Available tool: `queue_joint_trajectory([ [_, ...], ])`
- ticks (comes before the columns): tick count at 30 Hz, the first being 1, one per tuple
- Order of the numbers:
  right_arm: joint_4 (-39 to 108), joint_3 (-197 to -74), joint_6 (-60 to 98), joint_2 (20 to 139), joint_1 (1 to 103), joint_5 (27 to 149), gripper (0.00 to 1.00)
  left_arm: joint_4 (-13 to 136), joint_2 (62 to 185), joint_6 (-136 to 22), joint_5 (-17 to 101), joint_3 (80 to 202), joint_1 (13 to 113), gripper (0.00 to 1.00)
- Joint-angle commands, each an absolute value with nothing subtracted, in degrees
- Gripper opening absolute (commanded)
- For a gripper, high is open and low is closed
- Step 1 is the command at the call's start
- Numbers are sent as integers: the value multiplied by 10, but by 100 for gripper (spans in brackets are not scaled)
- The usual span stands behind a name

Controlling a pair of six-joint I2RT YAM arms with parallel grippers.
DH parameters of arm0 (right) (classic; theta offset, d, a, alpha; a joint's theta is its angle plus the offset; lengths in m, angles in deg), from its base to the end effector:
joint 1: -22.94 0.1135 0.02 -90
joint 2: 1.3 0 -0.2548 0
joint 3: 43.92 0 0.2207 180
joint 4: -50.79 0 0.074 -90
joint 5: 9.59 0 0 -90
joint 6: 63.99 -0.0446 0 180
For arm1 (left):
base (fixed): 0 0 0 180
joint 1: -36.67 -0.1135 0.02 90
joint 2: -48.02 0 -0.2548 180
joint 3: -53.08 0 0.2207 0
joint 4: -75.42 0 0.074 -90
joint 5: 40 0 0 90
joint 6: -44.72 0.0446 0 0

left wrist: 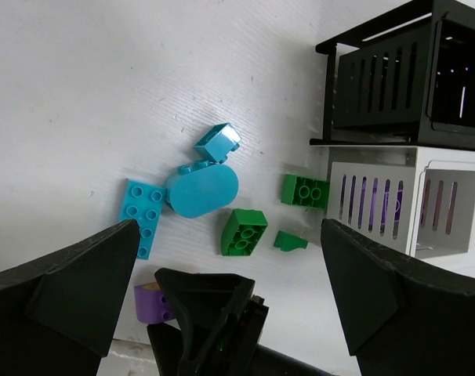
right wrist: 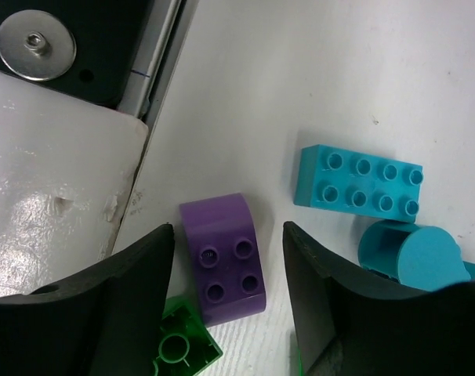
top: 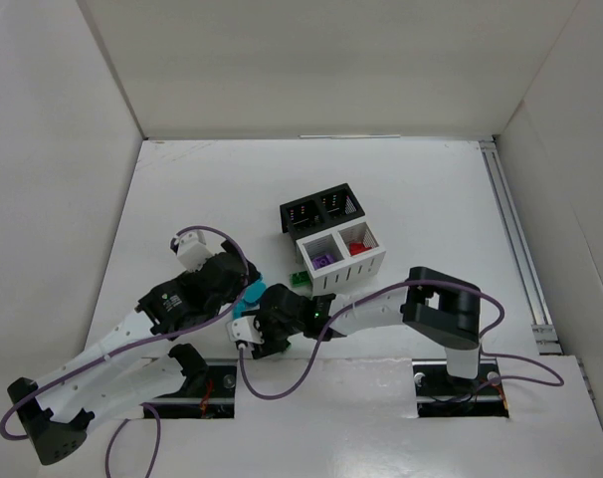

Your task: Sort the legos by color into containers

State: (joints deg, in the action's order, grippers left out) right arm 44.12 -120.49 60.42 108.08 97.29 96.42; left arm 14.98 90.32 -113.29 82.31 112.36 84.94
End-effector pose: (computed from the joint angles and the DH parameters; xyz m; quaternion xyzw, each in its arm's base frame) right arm 0.0907 0.3695 0.1600 -0.7626 0.4733 0.2627 0.3541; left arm 0.1001 -0.0764 0.2726 -0.2595 0.8505 -0.1874 0.4174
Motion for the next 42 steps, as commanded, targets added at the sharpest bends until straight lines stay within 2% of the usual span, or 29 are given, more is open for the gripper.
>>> queue_joint_trajectory([
  [1,464,-1223,588,1085,970,958,62,152,898,-1130,824,1120,847,100],
  [4,464,-1223,588,1090,959,969,58,152,898,-1130,824,1120,847,100],
  [8,464,-1223,596,1097,954,998,39,152,898,-1130,819,1125,847,100],
  [12,464,-1223,619,1091,954,1018,29,146,898,-1125,819,1131,847,100],
  [17,464,-1223,619,1044,954,1030,23,140,892,-1125,824,1137,847,100],
  [25,464,-1192,604,896,927,999,23,140,869,-1119,824,1137,847,100],
  [33,448,-1115,591,771,787,975,23,191,869,-1076,794,1125,847,100],
  [36,425,-1115,584,765,738,970,23,226,889,-1049,758,1105,847,100],
  [42,425,-1108,571,765,708,954,23,316,927,-1004,678,1060,847,100],
])
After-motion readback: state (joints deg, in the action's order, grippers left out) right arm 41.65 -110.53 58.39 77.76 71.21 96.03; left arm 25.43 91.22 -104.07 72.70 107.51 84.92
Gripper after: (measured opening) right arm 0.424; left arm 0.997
